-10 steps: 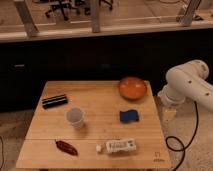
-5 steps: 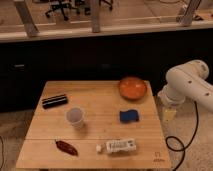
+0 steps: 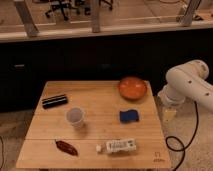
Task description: Wipe the white sponge on the table
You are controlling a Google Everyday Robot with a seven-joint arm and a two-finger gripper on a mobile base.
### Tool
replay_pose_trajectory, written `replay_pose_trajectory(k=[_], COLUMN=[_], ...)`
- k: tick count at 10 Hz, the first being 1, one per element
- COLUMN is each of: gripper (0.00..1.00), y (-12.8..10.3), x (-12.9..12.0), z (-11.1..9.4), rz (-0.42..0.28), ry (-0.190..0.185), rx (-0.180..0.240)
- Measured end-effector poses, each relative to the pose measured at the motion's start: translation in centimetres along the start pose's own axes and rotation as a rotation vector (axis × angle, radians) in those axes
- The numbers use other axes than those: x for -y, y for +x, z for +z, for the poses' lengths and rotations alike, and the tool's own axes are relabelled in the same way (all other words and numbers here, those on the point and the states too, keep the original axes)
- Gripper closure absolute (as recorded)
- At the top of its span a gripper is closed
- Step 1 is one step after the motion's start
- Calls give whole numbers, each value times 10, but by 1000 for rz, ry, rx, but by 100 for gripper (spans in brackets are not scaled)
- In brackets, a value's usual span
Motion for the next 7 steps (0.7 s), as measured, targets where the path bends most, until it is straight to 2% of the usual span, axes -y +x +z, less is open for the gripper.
replay_pose_trajectory(k=[1,3,5,7], gripper=[20,20,20,20], y=[-4,-34,-45,-43], x=[3,13,17,21], z=[2,5,7,12], rz=[-15,-59,-80,-102], ry=[0,1,0,-4], rx=[-6,1,-2,-15])
